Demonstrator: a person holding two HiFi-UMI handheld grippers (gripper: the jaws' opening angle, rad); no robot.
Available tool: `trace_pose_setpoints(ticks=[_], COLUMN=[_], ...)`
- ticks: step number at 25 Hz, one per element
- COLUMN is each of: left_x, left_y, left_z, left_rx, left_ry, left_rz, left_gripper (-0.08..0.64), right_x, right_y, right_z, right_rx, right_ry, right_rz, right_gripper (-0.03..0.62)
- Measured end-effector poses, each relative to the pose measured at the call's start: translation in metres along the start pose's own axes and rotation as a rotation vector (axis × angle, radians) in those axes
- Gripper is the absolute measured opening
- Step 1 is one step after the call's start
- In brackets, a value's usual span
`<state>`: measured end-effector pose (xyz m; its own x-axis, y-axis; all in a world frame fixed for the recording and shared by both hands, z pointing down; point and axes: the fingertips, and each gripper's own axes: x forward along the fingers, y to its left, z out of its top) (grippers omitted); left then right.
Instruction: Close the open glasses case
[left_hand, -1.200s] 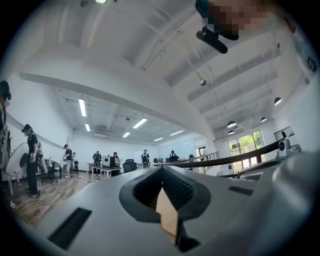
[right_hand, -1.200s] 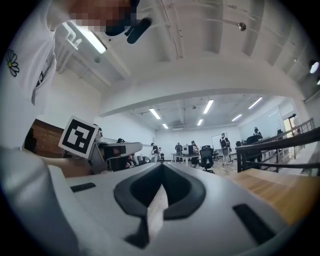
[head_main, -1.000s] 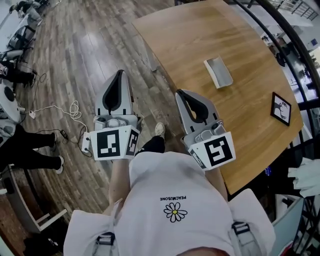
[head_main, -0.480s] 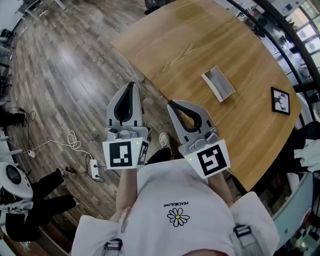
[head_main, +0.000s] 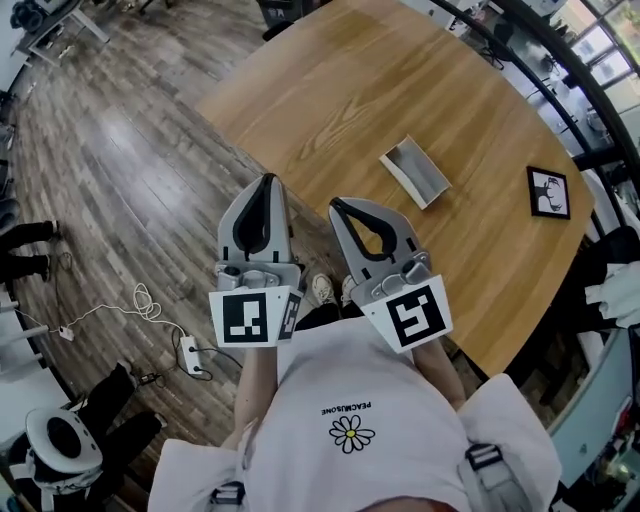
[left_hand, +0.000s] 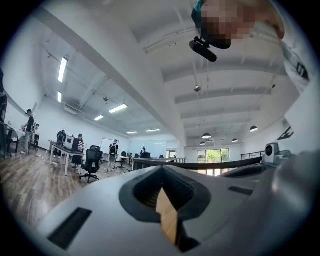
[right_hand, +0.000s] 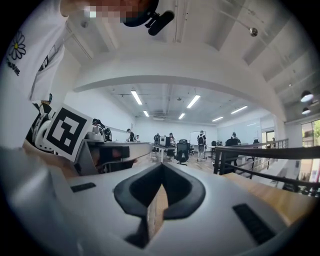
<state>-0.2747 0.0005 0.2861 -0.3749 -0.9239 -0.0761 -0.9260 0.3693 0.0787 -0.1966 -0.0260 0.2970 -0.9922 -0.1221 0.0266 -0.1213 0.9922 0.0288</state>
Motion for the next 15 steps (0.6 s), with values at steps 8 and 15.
trace_pose_setpoints(ticks=[8,15], left_x=[0.036,0.066], left_y=[-0.079,-0.157], left_z=[0.009,-0.003], left_rx=[0.027,0.018], left_ry=[-0.022,-0.013], left_rz=[-0.154,-0.366], left_gripper=[0.017,0.017], right_x=[-0.06,-0.134], right_y=[-0.067,-0.122], right_z=[0.005,-0.003], right_rx=[0.018,0.031], right_ry=[-0.036,-0.042], right_rz=[-0.242,-0.526], right_gripper=[0.008,0.008])
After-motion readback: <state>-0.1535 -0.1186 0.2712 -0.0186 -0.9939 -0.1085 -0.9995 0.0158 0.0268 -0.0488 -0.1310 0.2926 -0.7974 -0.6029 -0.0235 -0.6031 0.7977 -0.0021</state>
